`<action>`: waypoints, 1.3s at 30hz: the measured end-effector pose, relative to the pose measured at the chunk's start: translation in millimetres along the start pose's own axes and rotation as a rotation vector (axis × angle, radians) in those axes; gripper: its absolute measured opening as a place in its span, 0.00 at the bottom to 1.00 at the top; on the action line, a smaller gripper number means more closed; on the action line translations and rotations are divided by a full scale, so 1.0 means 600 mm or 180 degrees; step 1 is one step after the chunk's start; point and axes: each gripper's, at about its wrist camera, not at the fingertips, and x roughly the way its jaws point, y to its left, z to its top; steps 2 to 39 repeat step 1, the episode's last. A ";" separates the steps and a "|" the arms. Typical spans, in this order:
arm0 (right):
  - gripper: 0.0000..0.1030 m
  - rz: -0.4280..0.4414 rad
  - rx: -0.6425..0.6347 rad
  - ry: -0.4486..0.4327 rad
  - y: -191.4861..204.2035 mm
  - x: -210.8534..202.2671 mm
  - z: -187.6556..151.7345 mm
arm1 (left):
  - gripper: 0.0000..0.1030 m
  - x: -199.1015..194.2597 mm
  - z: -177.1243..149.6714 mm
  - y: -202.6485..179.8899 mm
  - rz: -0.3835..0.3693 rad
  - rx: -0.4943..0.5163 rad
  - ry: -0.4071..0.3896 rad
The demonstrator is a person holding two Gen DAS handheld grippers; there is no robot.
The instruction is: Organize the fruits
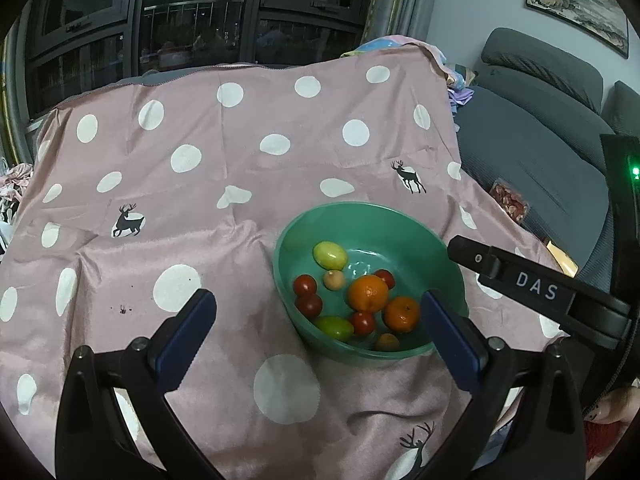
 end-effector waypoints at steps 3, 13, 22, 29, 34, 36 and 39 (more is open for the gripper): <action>0.62 -0.0001 0.0000 0.0001 0.001 0.000 -0.001 | 0.99 0.000 0.000 0.001 -0.0012 -0.0006 0.0006; 0.62 -0.0001 0.0000 0.0001 0.001 0.000 -0.001 | 0.99 0.000 0.000 0.001 -0.0012 -0.0006 0.0006; 0.62 -0.0001 0.0000 0.0001 0.001 0.000 -0.001 | 0.99 0.000 0.000 0.001 -0.0012 -0.0006 0.0006; 0.62 -0.0001 0.0000 0.0001 0.001 0.000 -0.001 | 0.99 0.000 0.000 0.001 -0.0012 -0.0006 0.0006; 0.62 -0.0001 0.0000 0.0001 0.001 0.000 -0.001 | 0.99 0.000 0.000 0.001 -0.0012 -0.0006 0.0006; 0.62 -0.0001 0.0000 0.0001 0.001 0.000 -0.001 | 0.99 0.000 0.000 0.001 -0.0012 -0.0006 0.0006; 0.62 -0.0001 0.0000 0.0001 0.001 0.000 -0.001 | 0.99 0.000 0.000 0.001 -0.0012 -0.0006 0.0006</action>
